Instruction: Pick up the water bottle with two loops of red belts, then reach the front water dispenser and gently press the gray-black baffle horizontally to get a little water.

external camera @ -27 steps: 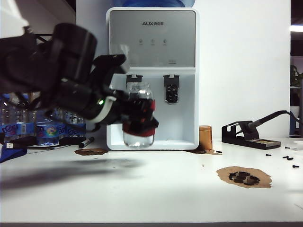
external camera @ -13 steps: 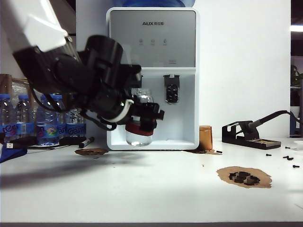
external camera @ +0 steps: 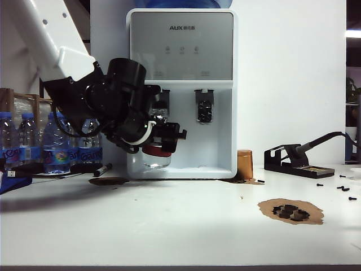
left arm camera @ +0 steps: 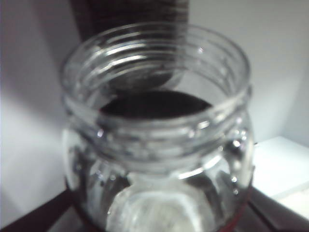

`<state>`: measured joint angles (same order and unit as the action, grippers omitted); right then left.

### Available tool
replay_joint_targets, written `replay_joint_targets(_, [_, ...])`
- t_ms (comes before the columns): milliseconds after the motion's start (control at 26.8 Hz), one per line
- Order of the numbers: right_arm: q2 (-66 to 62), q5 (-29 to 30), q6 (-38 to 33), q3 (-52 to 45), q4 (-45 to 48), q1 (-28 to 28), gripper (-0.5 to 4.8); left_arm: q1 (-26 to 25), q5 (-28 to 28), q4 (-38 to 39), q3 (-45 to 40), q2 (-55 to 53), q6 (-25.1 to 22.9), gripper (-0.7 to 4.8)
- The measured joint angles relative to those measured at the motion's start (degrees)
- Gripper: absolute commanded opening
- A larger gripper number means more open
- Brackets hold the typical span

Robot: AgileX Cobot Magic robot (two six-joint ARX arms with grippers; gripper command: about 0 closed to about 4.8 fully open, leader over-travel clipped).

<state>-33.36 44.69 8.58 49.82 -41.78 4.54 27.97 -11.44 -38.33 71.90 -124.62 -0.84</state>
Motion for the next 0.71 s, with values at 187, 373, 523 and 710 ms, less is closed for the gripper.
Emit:
replay_joint_targets(187, [0.0,0.0,0.0,0.0,0.1,0.2,3.37,0.0,0.1,0.8,1.5,-0.7,0.7,-0.05])
replay_joint_targets(373, [0.0,0.1,0.2,0.0,0.0,0.7,3.37,0.0,0.1,0.9,1.6,-0.7,1.1,-0.05])
replay_joint_targets(523, [0.0,0.1,0.3,0.0,0.0,0.7,3.37,0.0,0.1,0.9,1.7,-0.7,1.1,-0.05])
replay_joint_targets(710, [0.0,0.1,0.9,0.0,0.0,0.7,3.37,0.0,0.1,0.9,1.8,-0.7,1.1,-0.05])
